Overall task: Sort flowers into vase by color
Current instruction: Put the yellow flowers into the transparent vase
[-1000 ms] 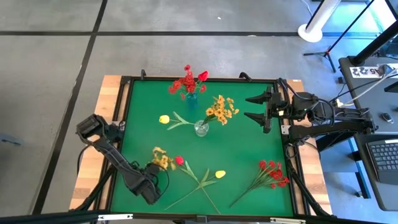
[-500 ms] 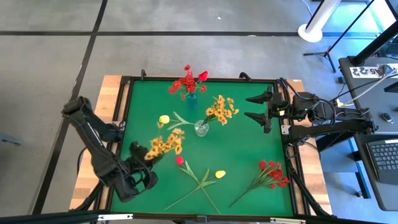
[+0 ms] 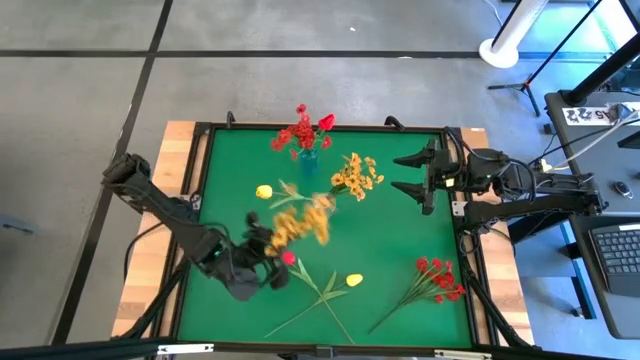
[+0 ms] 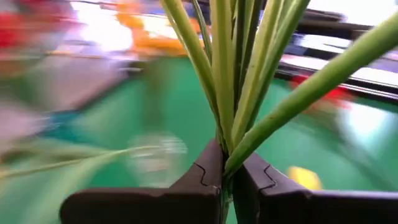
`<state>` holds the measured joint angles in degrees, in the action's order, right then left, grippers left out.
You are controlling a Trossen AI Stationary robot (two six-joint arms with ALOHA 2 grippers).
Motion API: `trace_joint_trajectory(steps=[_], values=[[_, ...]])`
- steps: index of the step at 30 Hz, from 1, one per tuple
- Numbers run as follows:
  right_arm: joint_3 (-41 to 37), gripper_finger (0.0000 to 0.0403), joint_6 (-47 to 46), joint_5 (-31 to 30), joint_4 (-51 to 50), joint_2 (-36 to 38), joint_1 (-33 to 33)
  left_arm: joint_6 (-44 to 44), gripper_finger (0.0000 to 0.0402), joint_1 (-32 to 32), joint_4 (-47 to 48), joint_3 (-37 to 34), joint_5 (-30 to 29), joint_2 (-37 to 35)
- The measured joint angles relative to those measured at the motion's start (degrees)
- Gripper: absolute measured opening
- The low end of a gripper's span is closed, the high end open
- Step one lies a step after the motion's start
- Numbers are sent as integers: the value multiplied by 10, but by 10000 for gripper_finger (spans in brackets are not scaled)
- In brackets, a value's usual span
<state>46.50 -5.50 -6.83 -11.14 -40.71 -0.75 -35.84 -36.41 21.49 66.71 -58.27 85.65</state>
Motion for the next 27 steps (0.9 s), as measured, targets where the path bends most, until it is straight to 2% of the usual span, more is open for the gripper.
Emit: trace_joint_trajectory(steps=[2, 3, 7, 10, 12, 15, 20, 27], values=[[0, 303, 0, 0, 1, 1, 0, 102, 6, 14, -137, -25, 74, 0], [0, 303, 0, 0, 1, 1, 0, 143, 6, 22, -189, -35, 93, 0], [0, 303, -1, 6, -11, 0, 0, 259, 6, 55, -353, -78, 88, 0], [0, 303, -1, 9, -22, 1, 0, 340, 6, 94, -513, -132, 142, 0], [0, 303, -1, 9, -26, 0, 0, 363, 6, 128, -598, -176, 171, 0], [0, 303, -1, 9, -25, 1, 0, 366, 7, 182, -687, -232, 173, 0], [0, 303, -1, 9, -25, 1, 0, 365, 9, 244, -714, -264, 220, 0], [0, 303, -2, 9, -25, 0, 0, 394, 11, 277, -707, -264, 220, 0]])
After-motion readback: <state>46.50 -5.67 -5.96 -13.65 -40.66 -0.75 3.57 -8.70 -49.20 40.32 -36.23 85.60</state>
